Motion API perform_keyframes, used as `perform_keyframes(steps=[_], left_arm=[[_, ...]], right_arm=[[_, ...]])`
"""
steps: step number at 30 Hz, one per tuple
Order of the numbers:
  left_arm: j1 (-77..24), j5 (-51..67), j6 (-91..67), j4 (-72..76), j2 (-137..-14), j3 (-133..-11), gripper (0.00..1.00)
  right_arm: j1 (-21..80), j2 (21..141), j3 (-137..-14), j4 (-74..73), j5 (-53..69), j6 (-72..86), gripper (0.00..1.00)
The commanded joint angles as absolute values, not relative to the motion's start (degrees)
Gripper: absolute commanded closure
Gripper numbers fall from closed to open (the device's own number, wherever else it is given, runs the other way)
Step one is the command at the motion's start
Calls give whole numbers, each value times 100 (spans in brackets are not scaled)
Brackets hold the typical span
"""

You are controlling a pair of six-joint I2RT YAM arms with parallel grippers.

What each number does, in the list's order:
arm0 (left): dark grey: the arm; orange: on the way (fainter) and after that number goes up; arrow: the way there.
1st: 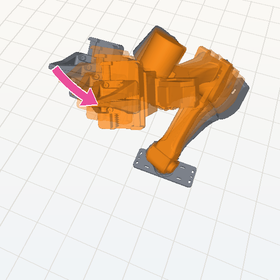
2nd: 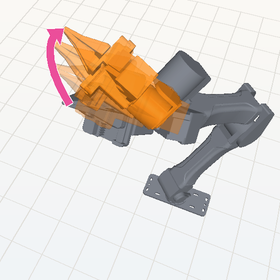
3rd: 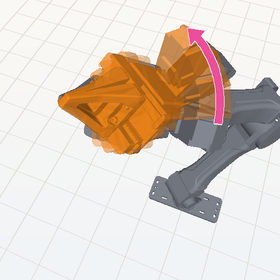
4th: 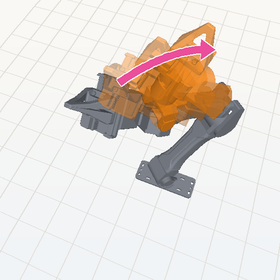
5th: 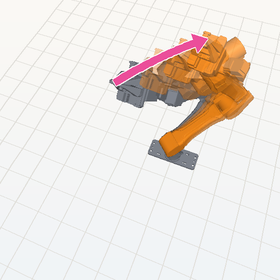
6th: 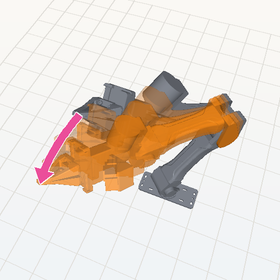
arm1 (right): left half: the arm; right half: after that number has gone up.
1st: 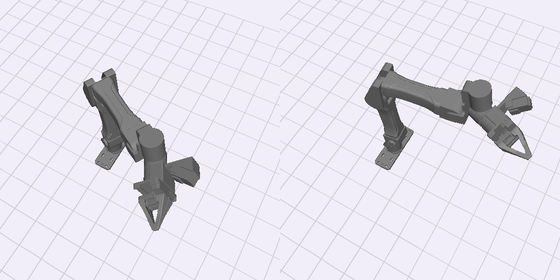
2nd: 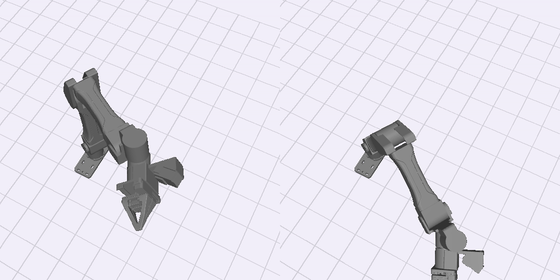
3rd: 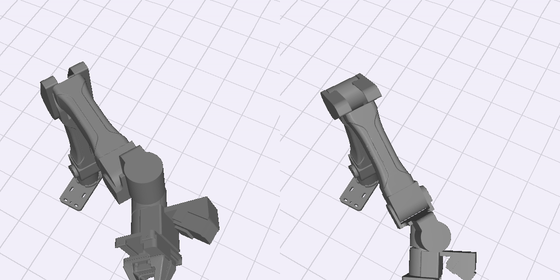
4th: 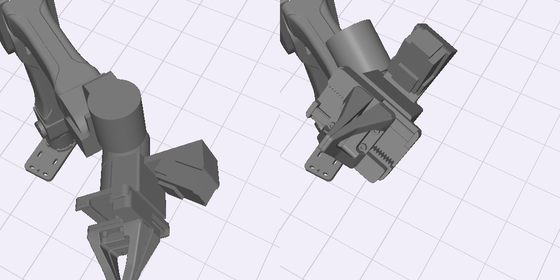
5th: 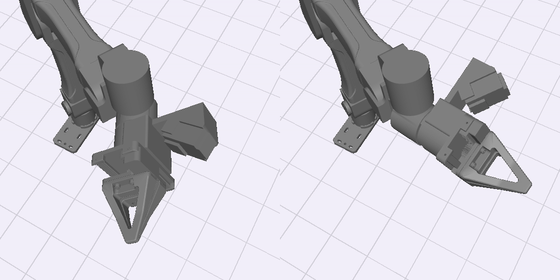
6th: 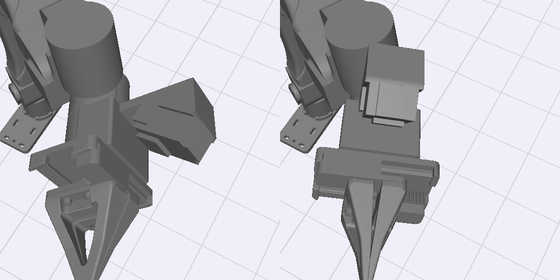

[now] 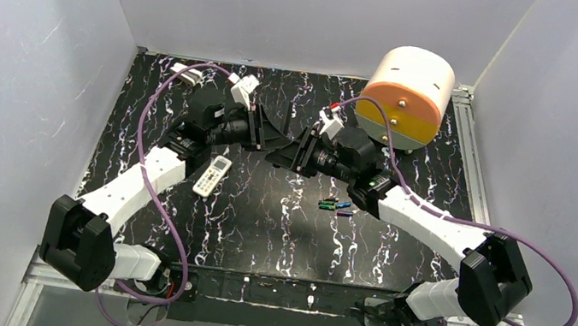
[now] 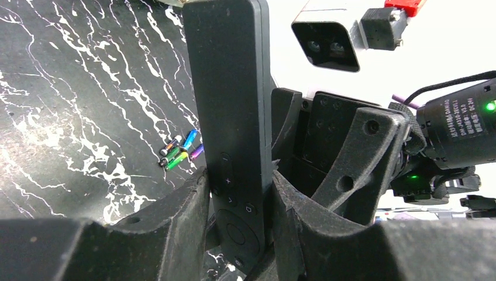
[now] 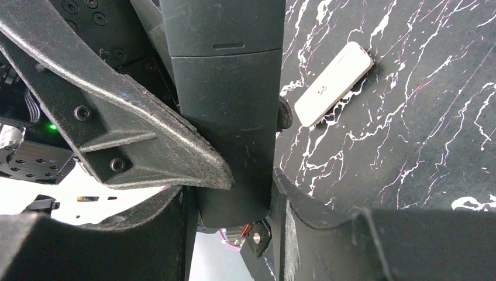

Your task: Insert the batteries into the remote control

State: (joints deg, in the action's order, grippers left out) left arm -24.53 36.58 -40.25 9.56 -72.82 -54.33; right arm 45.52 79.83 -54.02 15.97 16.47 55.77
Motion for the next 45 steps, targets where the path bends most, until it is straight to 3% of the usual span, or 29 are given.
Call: perform_keyframes(steps=[1, 5, 12, 16, 22, 31, 37, 45], left_arm=[[-2522, 3831, -3399, 493, -7168, -5673, 100], [-2501, 3680, -2974, -212, -7359, -6024, 100], [-2402, 4507, -2030, -1295, -7815, -6720, 100], [-2401, 5007, -1647, -1581, -7861, -6801, 100], [-2400, 5447, -1427, -1646, -7850, -6745, 100], [-2401, 6450, 121, -3349, -7645, -7127, 100], [-2404, 6833, 764, -4026, -7564, -7211, 100], [-2399, 6890, 1093, -4340, -7402, -7217, 100]], right_arm=[[4492, 7866, -5612, 1634, 1263, 5594, 49], [4451, 7585, -5374, 1625, 1187, 5078, 31], [4250, 6779, -4991, 1307, 1280, 4197, 17], [4171, 6410, -5057, 1206, 1085, 3889, 15], [4090, 6910, -5557, 954, 1086, 3674, 16], [3896, 7479, -6780, -271, 3710, 1595, 17], [3895, 8029, -7305, -1017, 5419, 959, 30], [3919, 8217, -7291, -848, 6013, 1057, 63]])
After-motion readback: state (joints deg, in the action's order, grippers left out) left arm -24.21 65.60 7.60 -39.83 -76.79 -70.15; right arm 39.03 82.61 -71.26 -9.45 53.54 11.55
